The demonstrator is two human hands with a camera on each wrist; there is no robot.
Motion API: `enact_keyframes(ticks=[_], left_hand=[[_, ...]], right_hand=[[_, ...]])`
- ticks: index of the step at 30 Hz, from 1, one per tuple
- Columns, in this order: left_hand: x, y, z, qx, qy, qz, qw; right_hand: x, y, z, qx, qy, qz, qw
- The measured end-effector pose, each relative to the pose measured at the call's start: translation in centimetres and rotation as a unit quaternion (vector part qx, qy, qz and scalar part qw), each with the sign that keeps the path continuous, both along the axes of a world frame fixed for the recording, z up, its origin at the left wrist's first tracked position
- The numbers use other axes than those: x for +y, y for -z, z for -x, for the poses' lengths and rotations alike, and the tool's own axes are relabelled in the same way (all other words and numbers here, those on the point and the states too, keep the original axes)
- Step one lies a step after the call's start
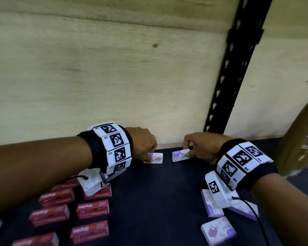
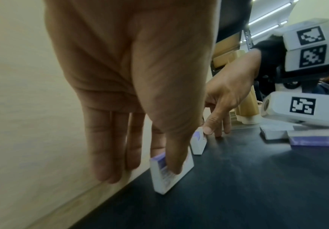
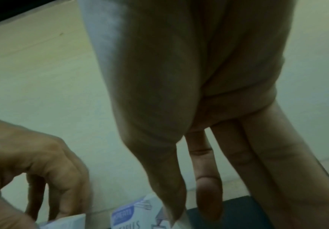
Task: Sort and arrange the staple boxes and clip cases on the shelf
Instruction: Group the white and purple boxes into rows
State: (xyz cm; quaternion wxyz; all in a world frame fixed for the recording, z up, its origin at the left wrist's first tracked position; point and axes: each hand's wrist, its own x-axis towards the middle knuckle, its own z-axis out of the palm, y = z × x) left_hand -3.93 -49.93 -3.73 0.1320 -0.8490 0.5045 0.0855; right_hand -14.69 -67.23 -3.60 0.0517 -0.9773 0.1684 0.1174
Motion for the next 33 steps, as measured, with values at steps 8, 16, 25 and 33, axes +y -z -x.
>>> enact_keyframes(ticks=[8,16,25,33], left_hand=[[0.5,0.2,-0.2,-0.024,-0.038,-0.010,0.999],[0.9,0.7,-1.3,-0.002,-0.052,0.000,0.999],[0.5,0.8,-1.0,-0.020,-0.047,-0.016,0.999],[0.7,0.8,-1.1,-0.021,-0.045,-0.011,0.999]], right_hand=[[0.5,0.1,-0.5,0.041,-0.012,-0.007,0.999],[1.1,0.2,-1.9,0.046,-0.025,0.005,0.999],[1.1,0.2,-1.9,0.028,-0.032,0.032,0.999],[1.0,0.2,-1.9,0.026,-0.039,0.045,0.998]])
